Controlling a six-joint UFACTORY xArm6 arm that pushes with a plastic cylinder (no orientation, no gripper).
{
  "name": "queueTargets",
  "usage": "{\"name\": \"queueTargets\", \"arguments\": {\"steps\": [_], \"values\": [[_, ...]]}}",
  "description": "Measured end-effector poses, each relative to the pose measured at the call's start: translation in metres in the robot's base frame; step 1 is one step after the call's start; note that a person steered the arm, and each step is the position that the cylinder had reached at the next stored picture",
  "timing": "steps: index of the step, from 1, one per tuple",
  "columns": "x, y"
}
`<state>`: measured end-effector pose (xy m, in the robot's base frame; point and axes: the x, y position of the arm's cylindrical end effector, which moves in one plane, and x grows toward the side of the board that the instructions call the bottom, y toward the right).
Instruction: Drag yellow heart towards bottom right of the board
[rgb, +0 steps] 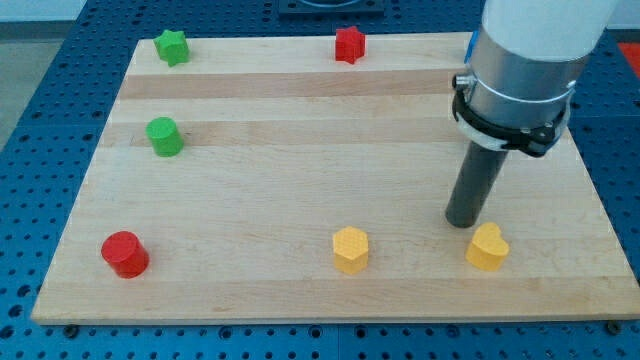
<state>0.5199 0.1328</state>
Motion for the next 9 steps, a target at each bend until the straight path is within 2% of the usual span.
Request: {"name": "queueTargets", "arguments": {"steps": [5, 9], "values": [[0.037, -0.028], [0.041, -0.015]]}}
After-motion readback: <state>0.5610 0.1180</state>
